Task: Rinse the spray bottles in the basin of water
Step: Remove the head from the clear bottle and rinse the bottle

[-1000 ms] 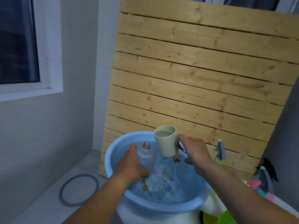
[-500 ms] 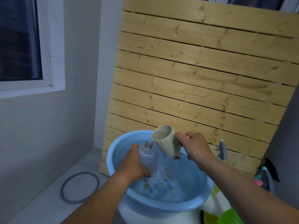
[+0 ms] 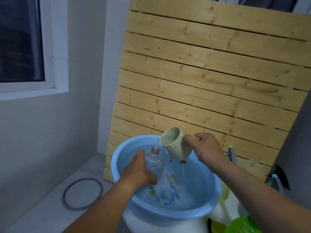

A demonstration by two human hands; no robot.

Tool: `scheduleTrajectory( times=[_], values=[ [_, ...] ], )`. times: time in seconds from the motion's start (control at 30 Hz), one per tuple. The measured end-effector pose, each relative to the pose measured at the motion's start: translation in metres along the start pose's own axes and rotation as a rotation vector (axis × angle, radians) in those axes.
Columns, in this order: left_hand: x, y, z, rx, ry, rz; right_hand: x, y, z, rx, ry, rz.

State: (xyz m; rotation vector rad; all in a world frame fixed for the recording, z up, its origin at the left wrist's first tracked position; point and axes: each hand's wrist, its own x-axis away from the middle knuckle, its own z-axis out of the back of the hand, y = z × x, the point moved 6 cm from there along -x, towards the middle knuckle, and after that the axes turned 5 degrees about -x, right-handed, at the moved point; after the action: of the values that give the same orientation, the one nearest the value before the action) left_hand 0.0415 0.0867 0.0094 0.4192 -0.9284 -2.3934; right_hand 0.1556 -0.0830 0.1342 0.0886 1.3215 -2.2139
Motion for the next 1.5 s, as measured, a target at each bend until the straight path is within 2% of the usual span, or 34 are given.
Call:
scheduleTrajectory(
  times=[0.9, 1.5],
  values=[
    [0.0, 0.0, -0.001, -0.01, -0.006, -0.009, 0.0, -0.001, -0.001, 0.193, 0.05, 0.028],
    [0.0, -0.001, -0.002, -0.044, -0.013, -0.017, 0.003, -0.016, 0.001, 0.289, 0.064, 0.133]
  ],
)
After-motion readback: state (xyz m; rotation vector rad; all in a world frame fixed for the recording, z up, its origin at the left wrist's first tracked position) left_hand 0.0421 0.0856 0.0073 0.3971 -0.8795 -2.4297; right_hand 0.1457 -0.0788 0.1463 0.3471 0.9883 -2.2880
